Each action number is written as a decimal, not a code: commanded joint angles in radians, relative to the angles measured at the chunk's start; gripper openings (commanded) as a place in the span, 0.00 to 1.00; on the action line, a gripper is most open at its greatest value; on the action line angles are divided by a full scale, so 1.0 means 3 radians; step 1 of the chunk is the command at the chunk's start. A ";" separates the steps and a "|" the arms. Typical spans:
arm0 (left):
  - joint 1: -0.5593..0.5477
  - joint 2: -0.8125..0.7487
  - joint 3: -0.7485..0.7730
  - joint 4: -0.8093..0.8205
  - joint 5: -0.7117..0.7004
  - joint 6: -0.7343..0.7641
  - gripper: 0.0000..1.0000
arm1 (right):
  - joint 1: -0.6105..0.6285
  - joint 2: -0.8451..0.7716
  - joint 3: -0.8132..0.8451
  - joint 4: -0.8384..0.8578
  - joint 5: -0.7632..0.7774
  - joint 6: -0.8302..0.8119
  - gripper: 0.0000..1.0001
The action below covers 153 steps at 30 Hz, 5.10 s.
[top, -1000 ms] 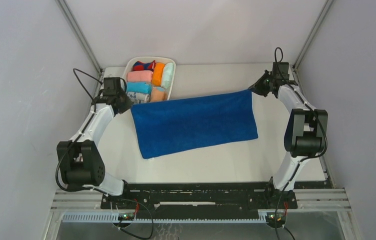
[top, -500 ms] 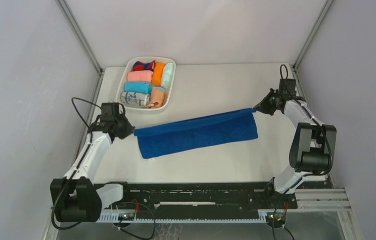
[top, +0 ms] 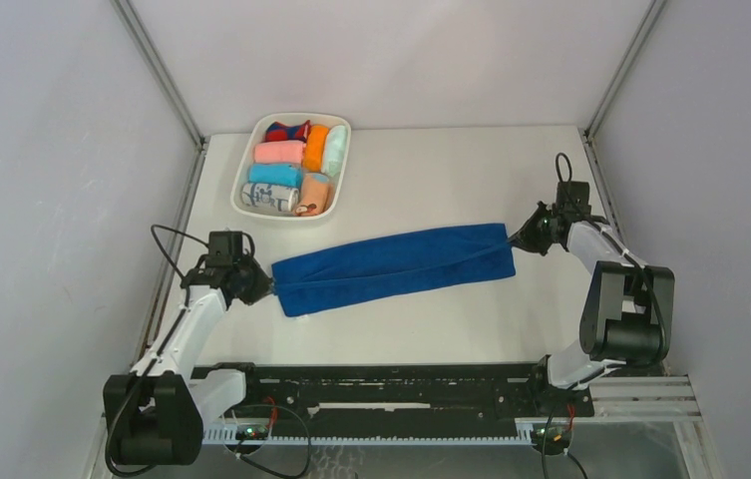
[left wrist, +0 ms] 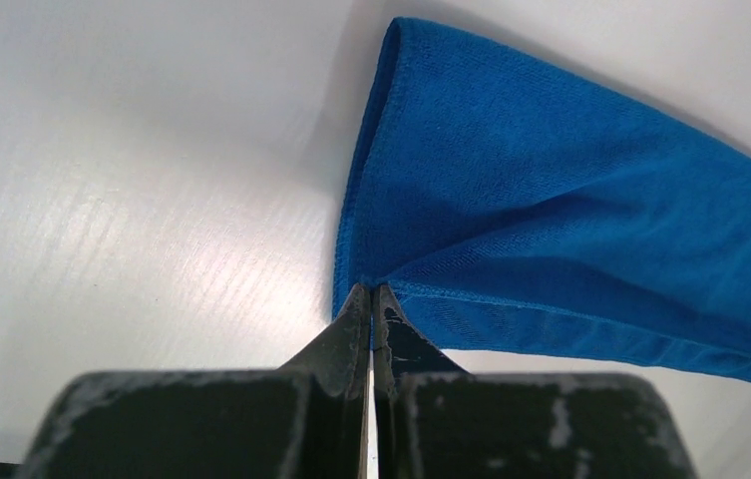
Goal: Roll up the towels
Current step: Fold the towel at the center of the board.
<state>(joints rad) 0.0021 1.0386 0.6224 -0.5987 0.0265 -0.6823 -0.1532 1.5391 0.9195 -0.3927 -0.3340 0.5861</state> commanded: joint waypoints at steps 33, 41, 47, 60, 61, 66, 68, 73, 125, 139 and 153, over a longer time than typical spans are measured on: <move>-0.0294 -0.0454 -0.0321 -0.0017 0.0191 -0.0338 0.00 | -0.0241 -0.0014 -0.0193 0.0161 0.0101 -0.0052 0.00; -0.0488 -0.0251 -0.0627 0.0221 -0.0008 -0.0520 0.00 | -0.0259 0.0355 -0.0232 0.0153 0.0181 -0.0115 0.00; -0.0492 -0.0235 -0.0695 0.0209 -0.0091 -0.0518 0.00 | -0.0287 0.0401 -0.0253 0.0131 0.0213 -0.0116 0.00; -0.0491 -0.0403 -0.0483 0.0002 -0.0201 -0.0492 0.00 | -0.0327 -0.0075 -0.0280 -0.0004 0.0159 -0.0082 0.00; -0.0488 -0.0444 -0.0420 -0.0044 -0.0205 -0.0474 0.00 | -0.0328 -0.0114 -0.0279 -0.0016 0.0152 -0.0080 0.00; -0.0491 -0.0568 -0.0245 -0.0214 -0.0243 -0.0392 0.00 | -0.0346 -0.0276 -0.0281 -0.0116 0.0137 -0.0085 0.00; -0.0496 -0.0544 -0.0285 -0.0202 -0.0211 -0.0397 0.00 | -0.0348 -0.0313 -0.0290 -0.0165 0.0130 -0.0094 0.00; -0.0513 -0.0458 -0.0494 -0.0037 -0.0150 -0.0472 0.00 | -0.0348 -0.0380 -0.0444 -0.0171 0.0159 -0.0113 0.00; -0.0362 0.1707 0.0951 0.0305 -0.0291 -0.0175 0.21 | -0.0212 0.0853 0.0277 0.0633 -0.0554 -0.0397 0.51; -0.0231 0.2308 0.1601 0.0143 -0.0542 0.0014 0.19 | -0.0336 0.0792 0.0132 0.0538 -0.0286 -0.0354 0.51; -0.0577 0.1190 0.1209 0.0106 -0.0479 0.0162 0.42 | 0.0199 -0.0492 -0.0169 0.0118 0.0054 -0.0617 0.54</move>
<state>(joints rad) -0.1246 1.5436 1.0489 -0.5617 -0.1268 -0.6514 -0.1555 1.5192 0.8932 -0.3065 -0.3798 0.4488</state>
